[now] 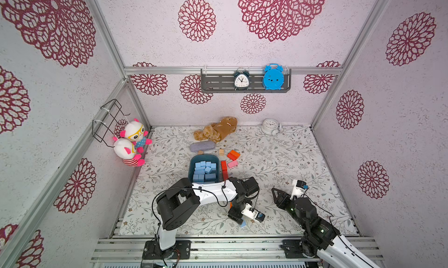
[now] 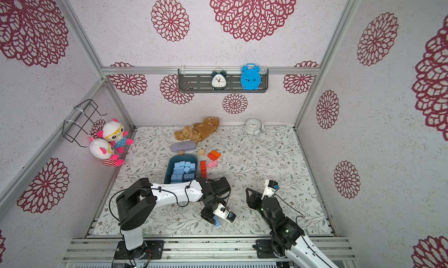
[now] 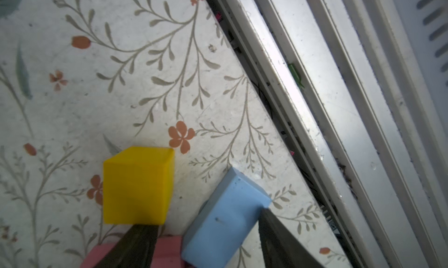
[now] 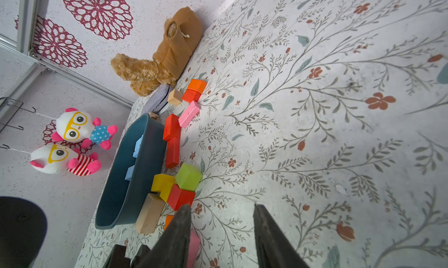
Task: Pick out the blue building blocks
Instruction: Pick up the building block from the center of the board.
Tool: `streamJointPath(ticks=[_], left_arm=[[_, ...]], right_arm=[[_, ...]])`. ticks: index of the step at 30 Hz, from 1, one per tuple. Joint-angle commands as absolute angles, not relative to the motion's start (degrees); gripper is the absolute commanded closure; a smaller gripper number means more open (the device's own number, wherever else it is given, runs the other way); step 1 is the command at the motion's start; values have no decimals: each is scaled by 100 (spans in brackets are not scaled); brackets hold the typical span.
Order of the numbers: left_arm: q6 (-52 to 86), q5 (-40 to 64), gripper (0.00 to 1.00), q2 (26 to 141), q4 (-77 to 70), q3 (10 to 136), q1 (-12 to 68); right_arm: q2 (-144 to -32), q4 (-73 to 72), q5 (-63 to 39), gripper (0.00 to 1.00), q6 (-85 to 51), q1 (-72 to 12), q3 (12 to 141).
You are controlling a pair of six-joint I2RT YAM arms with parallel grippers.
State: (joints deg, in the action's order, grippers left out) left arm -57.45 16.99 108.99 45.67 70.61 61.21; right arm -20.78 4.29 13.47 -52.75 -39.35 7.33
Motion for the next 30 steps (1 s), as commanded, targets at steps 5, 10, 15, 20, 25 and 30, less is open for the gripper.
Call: streamJointPath(ticks=[5,10,15,20,25,30], left_arm=[[-6935,1651,35,10752,4645,6820,6203],[-6648,1286,53,10694,3737,6385,6205],[-5951,1351,73,10461,3629,6418,6197],[-5531,1657,73,9913,3938,6472,5975],[-5239,2064,73,9300,4564,6721,5159],[-5103,2305,72,8459,4779,6497,4086]], right_arm=[[-2434,97,1293,55,-5403,-3929,790],[-2793,-250,1211,56,-5386,-3937,844],[-3358,-569,1139,57,-5227,-4052,926],[-4241,-1491,1252,58,-4978,-4437,956],[-5454,-1909,1191,57,-4296,-4530,1794],[-6344,-2979,1191,57,-4035,-4594,2066]])
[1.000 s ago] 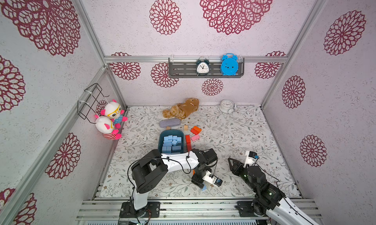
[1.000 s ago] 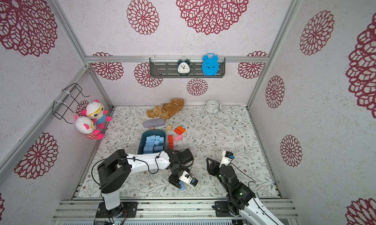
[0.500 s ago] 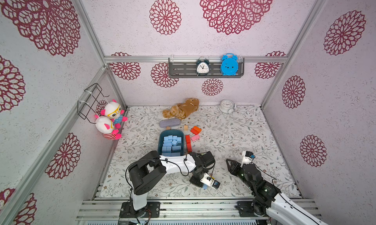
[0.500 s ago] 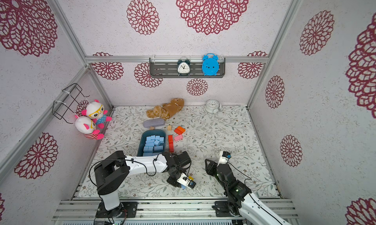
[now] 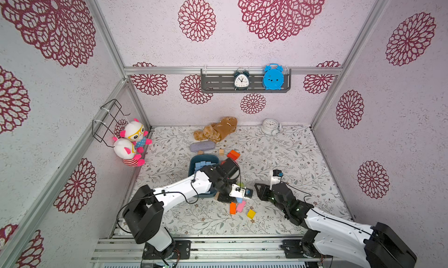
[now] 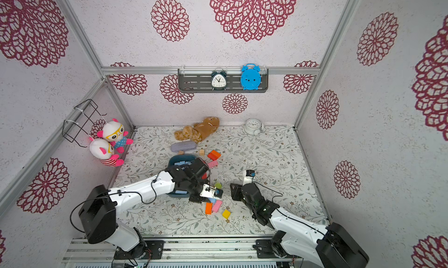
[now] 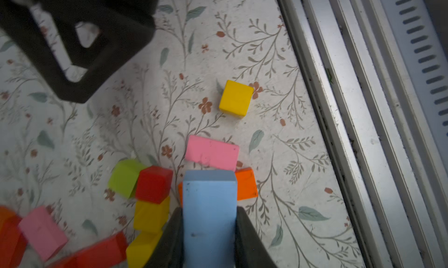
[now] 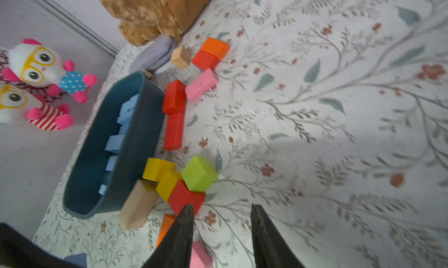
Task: Pick out the blue building blocks
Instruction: Place the building block in the storage box.
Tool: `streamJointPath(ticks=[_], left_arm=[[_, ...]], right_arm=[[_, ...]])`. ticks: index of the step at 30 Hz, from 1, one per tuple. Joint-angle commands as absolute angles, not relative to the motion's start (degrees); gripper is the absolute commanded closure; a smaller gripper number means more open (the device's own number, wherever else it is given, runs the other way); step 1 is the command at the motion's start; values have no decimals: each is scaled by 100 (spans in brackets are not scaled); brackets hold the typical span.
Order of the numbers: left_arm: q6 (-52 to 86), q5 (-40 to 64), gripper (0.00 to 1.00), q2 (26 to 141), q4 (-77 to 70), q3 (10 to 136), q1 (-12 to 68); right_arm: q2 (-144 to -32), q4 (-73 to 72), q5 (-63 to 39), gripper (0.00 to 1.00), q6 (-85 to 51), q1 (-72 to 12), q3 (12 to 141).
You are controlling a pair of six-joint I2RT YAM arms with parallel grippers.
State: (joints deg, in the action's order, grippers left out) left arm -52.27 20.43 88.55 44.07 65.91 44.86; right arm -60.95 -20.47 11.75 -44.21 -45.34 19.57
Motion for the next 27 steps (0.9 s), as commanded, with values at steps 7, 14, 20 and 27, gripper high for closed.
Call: streamJointPath(ticks=[7,14,20,27], left_arm=[[-5749,2018,69,8087,5087,6368,2534],[-6199,1671,68,8831,5112,6659,1755],[-6252,1219,67,9611,4785,6881,1688],[-6303,1544,63,10023,4856,7245,1717]], right_arm=[[-7363,-3883,1316,58,-3791,-5181,2345],[-8108,-4394,1267,57,-3402,-5641,2917],[-8252,-4373,1396,56,-3335,-5722,3110],[-8258,-4432,1450,55,-3343,-5779,3120]])
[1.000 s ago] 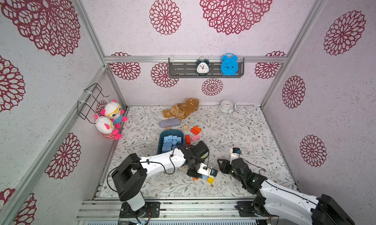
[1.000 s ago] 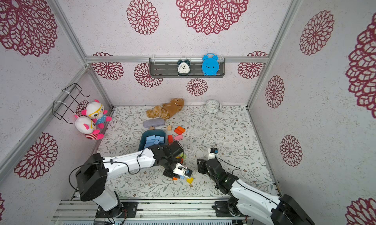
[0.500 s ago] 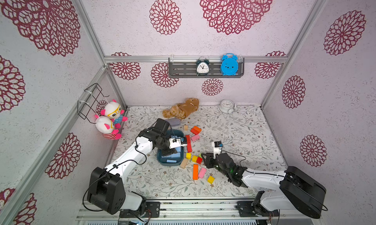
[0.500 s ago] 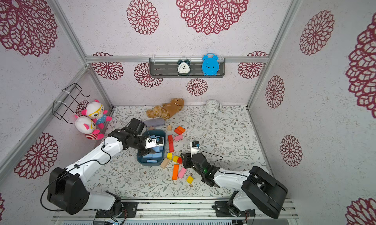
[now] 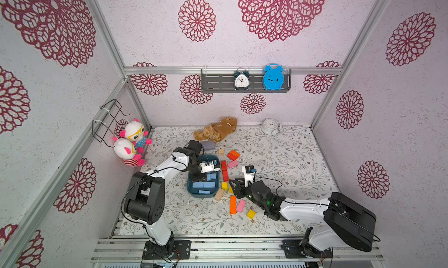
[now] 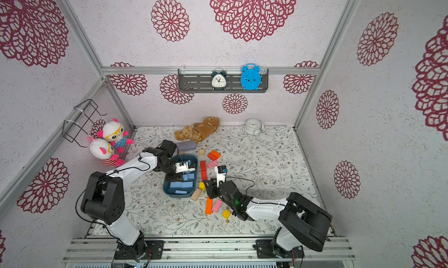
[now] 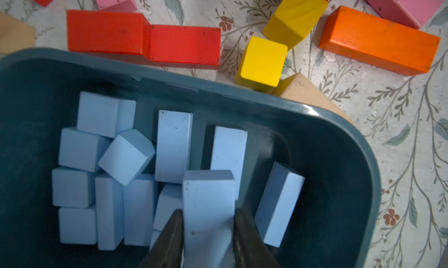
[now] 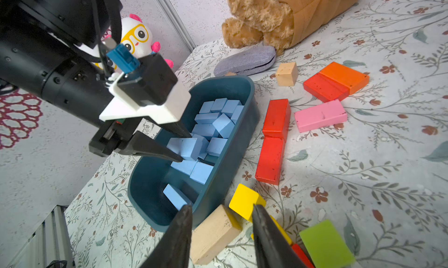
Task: Pick out the blue building blocks
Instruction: Place the building block in the storage box.
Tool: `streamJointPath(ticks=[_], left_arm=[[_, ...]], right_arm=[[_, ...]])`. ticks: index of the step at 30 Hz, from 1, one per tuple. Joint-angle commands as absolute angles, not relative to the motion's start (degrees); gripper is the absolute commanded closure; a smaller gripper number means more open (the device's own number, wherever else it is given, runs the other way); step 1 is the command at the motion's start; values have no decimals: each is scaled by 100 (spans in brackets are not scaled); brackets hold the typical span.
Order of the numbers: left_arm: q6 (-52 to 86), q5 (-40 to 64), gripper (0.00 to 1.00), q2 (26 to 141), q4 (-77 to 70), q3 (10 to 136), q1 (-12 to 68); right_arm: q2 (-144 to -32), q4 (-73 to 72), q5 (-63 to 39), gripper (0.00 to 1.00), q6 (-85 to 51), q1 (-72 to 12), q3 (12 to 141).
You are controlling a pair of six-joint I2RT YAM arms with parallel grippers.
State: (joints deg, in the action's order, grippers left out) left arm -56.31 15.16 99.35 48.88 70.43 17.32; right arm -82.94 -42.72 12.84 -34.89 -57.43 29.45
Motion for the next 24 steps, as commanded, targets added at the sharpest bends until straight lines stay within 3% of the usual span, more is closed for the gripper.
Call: streamJointPath(ticks=[1,7,15,17,18,20,21,24], left_arm=[[-6298,1609,63,10057,4870,7251,1721],[-6132,1696,62,10168,4587,7219,1728],[-4514,2196,24,9294,3977,6836,1629],[-3726,2329,19,8815,3489,6508,1482],[-3160,2419,17,8497,3125,6256,1340],[-2240,2608,12,7832,2278,5630,993],[-1867,2577,1,7487,1808,5265,810],[-1327,2160,3,6727,682,4300,312]], right_arm=[[-8245,-4429,1459,55,-3347,-5781,3116],[-8205,-4482,1527,55,-3388,-5803,3041],[-7939,-4208,1856,49,-3237,-5790,3065],[-7842,-3893,2025,39,-3009,-5705,3160],[-7812,-3651,2194,4,-2853,-5598,3261],[-7785,-3089,2585,1,-2706,-5228,3543],[-7774,-2836,2652,1,-2638,-4949,3684],[-7712,-2647,2435,1,-2425,-4082,3814]])
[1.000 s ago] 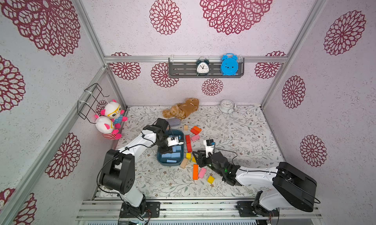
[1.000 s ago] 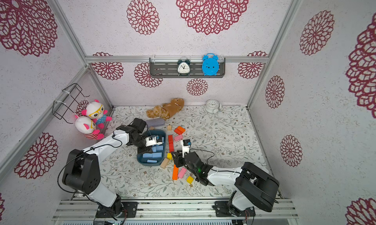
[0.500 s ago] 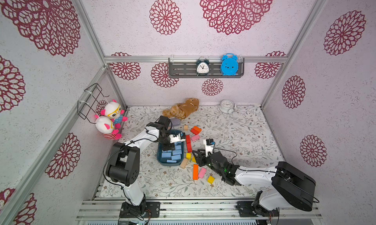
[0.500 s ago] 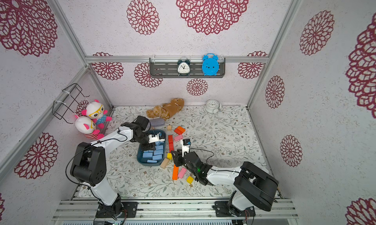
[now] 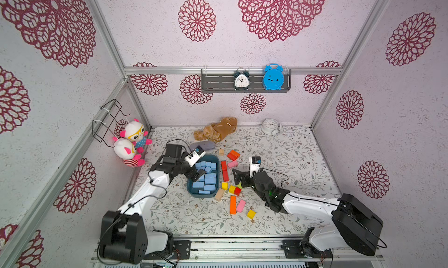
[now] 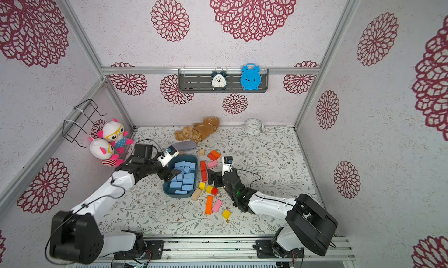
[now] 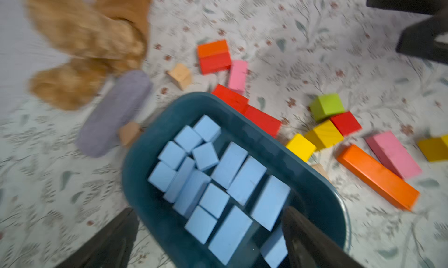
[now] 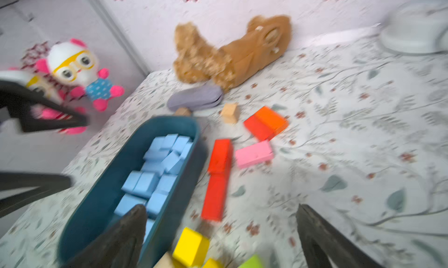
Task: Pick out the blue building blocks
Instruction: Place the building block in the storage box, then reset both arms
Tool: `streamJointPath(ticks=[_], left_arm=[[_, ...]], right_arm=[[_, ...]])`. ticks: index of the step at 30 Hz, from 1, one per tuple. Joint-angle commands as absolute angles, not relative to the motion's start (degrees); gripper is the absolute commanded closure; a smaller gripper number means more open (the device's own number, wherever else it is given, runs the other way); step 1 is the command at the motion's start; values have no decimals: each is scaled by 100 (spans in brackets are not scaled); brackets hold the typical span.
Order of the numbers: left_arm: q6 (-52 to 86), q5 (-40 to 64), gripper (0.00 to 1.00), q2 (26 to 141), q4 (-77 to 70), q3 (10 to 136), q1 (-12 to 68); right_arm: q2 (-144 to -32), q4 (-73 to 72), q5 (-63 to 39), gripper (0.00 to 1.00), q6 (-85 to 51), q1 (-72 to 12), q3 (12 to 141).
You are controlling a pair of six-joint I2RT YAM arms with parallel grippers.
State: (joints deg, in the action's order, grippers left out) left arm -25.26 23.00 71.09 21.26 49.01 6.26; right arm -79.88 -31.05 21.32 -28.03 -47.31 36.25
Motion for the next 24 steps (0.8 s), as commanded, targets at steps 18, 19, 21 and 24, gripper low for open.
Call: streamJointPath(ticks=[18,19,21,24], left_arm=[[58,-1045,3,8309,-6397,1356,-111],[-5,-1345,3,8679,-6600,1419,15],[138,-2187,3,9318,-7070,1784,-38],[901,-1442,3,8848,-4717,2522,-662]], right_arm=[[-8238,-3730,982,1,191,-934,3302],[-8238,-3837,1007,1,319,-893,3214],[-8168,-3602,883,1,452,-732,3232],[-8156,-3817,877,1,469,-524,2939]])
